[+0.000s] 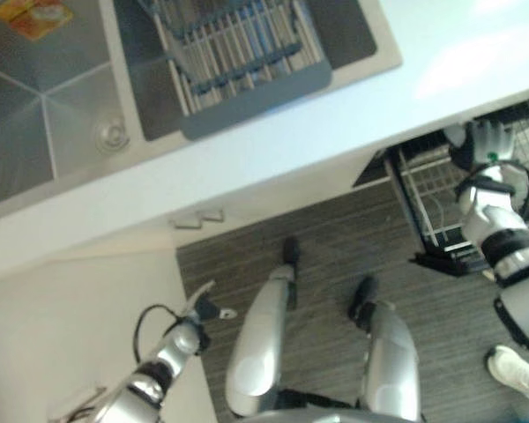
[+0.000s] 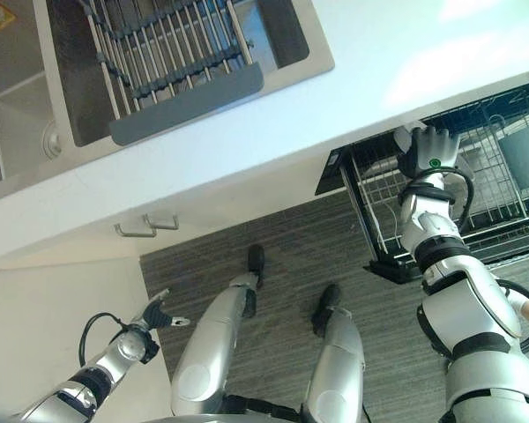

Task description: Place the dishes in the dishwasher.

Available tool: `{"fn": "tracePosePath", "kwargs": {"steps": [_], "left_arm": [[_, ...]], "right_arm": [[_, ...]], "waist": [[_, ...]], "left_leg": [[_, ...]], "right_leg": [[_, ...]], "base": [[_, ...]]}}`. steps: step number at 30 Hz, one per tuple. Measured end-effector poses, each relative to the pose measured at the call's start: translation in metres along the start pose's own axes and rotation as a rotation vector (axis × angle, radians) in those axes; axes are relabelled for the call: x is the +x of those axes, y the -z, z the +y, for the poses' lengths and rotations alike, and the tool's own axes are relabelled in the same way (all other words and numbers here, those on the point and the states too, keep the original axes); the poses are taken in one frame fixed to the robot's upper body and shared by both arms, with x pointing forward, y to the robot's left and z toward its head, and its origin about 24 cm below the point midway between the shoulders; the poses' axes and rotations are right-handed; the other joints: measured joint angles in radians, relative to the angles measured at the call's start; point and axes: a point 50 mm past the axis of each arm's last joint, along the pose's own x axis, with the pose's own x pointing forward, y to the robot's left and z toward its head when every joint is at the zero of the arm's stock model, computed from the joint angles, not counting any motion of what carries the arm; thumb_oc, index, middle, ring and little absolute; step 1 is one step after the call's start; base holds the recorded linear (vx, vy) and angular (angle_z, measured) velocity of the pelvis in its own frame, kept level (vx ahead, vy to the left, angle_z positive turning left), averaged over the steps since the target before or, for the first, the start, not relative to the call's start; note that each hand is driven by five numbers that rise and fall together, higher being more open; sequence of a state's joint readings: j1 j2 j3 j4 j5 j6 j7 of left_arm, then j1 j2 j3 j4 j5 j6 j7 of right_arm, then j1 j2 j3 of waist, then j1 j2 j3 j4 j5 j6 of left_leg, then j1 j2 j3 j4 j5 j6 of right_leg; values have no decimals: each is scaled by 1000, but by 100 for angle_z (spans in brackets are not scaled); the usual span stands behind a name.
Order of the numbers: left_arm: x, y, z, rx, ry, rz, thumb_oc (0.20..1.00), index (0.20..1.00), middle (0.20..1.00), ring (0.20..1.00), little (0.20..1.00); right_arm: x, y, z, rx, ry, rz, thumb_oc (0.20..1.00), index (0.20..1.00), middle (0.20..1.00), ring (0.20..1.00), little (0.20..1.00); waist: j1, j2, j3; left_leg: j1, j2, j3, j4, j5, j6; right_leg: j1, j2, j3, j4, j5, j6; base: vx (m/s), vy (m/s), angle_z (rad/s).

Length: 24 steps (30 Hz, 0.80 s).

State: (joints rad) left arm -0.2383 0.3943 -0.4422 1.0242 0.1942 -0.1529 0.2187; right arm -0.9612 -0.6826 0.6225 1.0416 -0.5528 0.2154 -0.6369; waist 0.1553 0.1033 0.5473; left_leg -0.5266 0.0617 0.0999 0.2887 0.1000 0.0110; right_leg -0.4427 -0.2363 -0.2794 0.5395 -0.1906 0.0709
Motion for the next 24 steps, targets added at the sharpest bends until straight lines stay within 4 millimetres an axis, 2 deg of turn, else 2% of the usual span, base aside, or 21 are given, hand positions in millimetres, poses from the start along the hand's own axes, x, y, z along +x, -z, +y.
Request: {"fn": "tracePosePath", "kwargs": {"steps": [3, 12, 19, 20, 21, 24], "left_arm": [[0, 0, 4, -16, -28, -8, 1000, 1000, 1000, 1000, 1000], [0, -5, 2, -13, -48, -37, 1000, 1000, 1000, 1000, 1000], [1, -15, 3, -52, -71, -86, 1000, 1000, 1000, 1000, 1000], [0, -15, 3, -51, -71, -86, 1000, 1000, 1000, 1000, 1000], [0, -15, 3, -50, -71, -86, 1000, 1000, 1000, 1000, 1000], [0, -15, 2, -54, -70, -87, 1000, 1000, 1000, 1000, 1000]], "right_arm": [[7, 5, -14, -98, 119, 40, 200, 200, 200, 200, 200], [3, 8, -13, -109, 176, 106, 200, 200, 200, 200, 200], [6, 10, -22, -108, 264, 140, 200, 200, 200, 200, 200], [6, 12, -21, -112, 268, 150, 457, 457, 457, 457, 457], [7, 13, -23, -105, 279, 162, 1000, 1000, 1000, 1000, 1000], [5, 14, -19, -79, 259, 182, 1000, 1000, 1000, 1000, 1000]], "waist": [[3, 1, 0], [8, 10, 2], [9, 19, 1], [9, 25, 0], [10, 27, 0], [14, 31, -1]], "left_leg": [[-61, 2, -2, 22, -5, 8], [-148, -7, 7, 67, -6, 11], [-225, -12, 20, 123, -20, 17], [-234, -12, 19, 131, -22, 19], [-243, -13, 21, 138, -27, 20], [-264, -15, 21, 149, -29, 24]], "right_leg": [[-61, -2, 3, 22, -2, -5], [-162, -18, 22, 82, -15, -10], [-250, -35, 48, 145, -31, -14], [-256, -36, 50, 149, -31, -14], [-268, -39, 52, 158, -32, -13], [-289, -43, 55, 168, -32, -14]], "base": [[0, 0, 0], [-3, 13, 0], [-10, 49, -2], [-9, 59, 0], [-7, 44, 1], [-10, 46, 1]]}}
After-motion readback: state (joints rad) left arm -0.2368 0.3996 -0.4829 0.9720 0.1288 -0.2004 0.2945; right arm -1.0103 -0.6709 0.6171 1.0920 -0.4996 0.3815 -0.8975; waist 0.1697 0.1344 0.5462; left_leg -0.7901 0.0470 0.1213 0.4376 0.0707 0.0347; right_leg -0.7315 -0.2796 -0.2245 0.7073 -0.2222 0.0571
